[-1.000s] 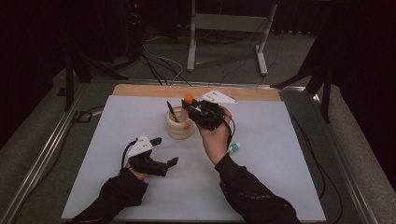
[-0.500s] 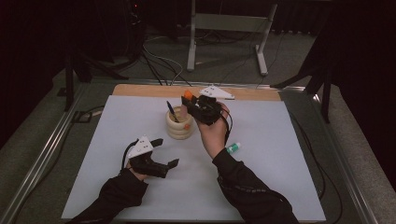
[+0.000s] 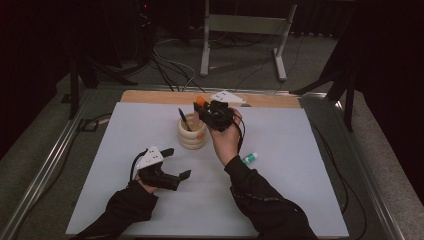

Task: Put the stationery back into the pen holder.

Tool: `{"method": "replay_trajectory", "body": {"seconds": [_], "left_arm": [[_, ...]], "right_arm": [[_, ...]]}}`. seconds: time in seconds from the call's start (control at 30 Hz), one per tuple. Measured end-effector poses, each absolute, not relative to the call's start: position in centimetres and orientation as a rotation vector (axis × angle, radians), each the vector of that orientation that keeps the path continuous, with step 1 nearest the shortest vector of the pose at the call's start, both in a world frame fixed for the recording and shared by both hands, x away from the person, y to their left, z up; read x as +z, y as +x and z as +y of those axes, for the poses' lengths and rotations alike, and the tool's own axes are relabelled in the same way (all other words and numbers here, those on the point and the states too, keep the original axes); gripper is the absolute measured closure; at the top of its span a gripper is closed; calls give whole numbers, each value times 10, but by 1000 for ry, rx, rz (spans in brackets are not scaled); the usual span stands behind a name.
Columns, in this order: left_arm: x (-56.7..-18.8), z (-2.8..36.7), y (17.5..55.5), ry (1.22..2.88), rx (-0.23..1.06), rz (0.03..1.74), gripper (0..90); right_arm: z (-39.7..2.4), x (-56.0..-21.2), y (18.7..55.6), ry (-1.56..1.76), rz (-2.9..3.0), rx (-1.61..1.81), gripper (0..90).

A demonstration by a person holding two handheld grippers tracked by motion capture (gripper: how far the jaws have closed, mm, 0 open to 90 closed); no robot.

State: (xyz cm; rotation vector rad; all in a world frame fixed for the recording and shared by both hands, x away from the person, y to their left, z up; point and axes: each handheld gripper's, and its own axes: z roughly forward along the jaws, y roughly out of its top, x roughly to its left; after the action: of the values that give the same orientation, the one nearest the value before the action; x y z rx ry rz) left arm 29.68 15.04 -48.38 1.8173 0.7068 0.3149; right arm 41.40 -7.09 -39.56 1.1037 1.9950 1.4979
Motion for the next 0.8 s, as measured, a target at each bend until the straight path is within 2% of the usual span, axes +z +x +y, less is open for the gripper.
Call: {"method": "replay_trajectory", "body": {"seconds": [0.8], "left_arm": [[-483,152,297,1810,314,713,3]], "right_arm": [[-62,-418,430,1187,2048,1427,715]]}}
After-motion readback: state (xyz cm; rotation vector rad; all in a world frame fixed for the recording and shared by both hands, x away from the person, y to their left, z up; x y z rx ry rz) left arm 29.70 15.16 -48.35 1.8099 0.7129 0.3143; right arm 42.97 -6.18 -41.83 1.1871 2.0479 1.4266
